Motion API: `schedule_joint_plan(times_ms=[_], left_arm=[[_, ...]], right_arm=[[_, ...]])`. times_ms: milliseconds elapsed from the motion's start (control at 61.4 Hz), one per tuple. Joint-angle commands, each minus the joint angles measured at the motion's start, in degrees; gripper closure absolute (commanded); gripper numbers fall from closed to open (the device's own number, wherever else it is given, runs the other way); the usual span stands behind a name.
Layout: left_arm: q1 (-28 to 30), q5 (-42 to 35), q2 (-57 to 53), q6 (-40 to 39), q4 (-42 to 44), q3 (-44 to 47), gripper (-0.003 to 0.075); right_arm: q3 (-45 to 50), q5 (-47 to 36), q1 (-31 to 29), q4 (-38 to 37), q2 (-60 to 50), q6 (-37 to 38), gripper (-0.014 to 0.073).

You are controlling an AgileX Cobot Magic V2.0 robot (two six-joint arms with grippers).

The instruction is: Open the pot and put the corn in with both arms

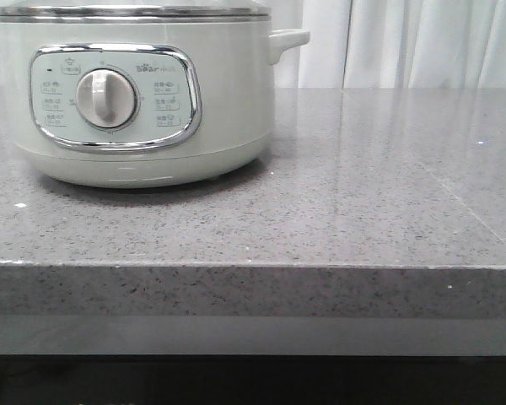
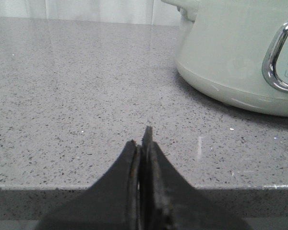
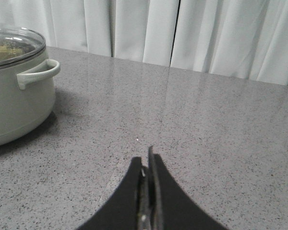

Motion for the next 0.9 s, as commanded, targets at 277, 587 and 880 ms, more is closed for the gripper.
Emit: schedule_joint_plan(times_ms=[277,587,880], left_arm=[[3.69,-4.76,-1.47,-0.58,-0.55,0.06,0.0739],[3.69,-4.76,-1.36,-0.58,-0.55,0.06,0.0739],[3.69,-4.76,-1.36,-0.58,-0.55,0.06,0.0739]], right_arm=[[-1.45,-4.75,-0.02,0.32,0.25,-0.39,0.0661],[-1.45,-4.75,-0.02,0.32,0.25,-0.39,0.0661],[-1.45,-4.75,-0.02,0.32,0.25,-0.39,0.0661]])
